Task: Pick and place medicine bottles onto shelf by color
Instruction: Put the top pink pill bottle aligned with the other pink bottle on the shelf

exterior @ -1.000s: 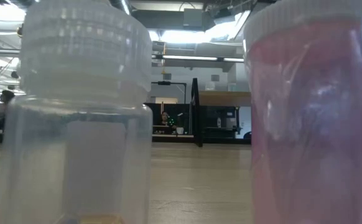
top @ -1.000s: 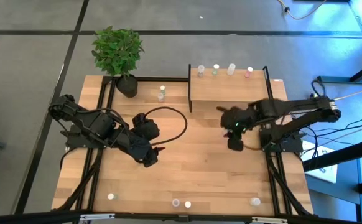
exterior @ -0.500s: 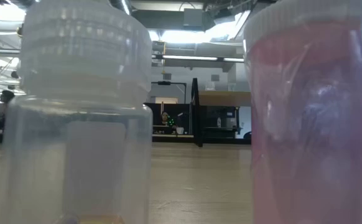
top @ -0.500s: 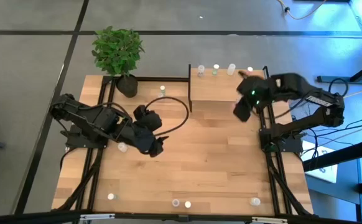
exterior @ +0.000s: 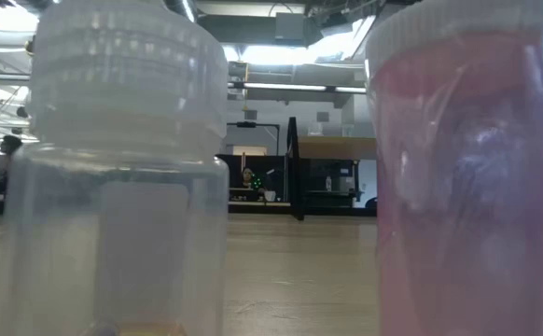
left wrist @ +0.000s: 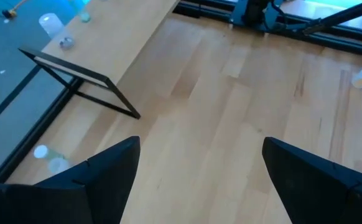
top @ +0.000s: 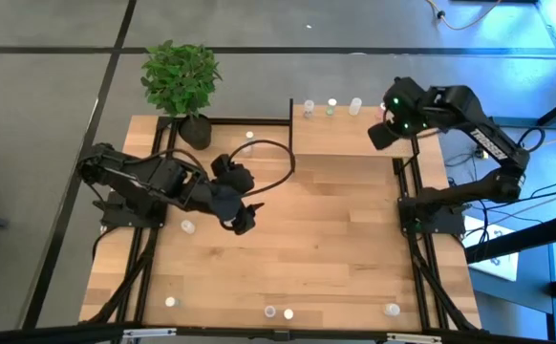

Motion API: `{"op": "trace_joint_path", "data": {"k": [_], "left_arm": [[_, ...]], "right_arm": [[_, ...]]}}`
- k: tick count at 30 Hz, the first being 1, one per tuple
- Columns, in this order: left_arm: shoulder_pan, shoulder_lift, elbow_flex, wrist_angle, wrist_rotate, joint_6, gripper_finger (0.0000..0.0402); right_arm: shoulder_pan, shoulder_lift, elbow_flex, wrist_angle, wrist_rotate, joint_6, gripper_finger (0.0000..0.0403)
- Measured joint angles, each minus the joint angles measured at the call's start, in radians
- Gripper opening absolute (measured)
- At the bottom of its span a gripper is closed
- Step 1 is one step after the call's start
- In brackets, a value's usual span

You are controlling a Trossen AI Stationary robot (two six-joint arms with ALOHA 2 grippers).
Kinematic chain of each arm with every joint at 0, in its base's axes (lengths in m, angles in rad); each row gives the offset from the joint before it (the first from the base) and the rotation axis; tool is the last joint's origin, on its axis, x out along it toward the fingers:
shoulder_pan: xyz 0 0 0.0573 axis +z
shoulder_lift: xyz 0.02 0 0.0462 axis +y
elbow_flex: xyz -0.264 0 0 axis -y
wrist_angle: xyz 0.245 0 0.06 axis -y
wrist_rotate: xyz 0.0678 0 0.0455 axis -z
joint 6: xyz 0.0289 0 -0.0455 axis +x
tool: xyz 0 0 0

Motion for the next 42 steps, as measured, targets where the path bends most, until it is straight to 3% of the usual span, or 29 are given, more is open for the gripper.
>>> {"op": "trace_joint_path", "data": {"k": [5,17,30,42], "left_arm": [[0.012,0.000,0.000,0.027,-0.014,0.005,0.0334],[0.035,0.000,0.000,0.138,-0.255,0.068,0.0334],[0.035,0.000,0.000,0.138,-0.259,0.065,0.0334],[0.035,0.000,0.000,0.138,-0.258,0.052,0.0334]], "right_arm": [[-0.105,0.055,0.000,-0.004,0.000,-0.039,0.0117],[-0.275,0.228,-0.001,-0.003,0.001,-0.159,0.0117],[-0.309,0.344,-0.002,0.041,0.000,-0.236,0.0117],[-0.308,0.285,-0.002,0.031,0.000,-0.237,0.0117]]}}
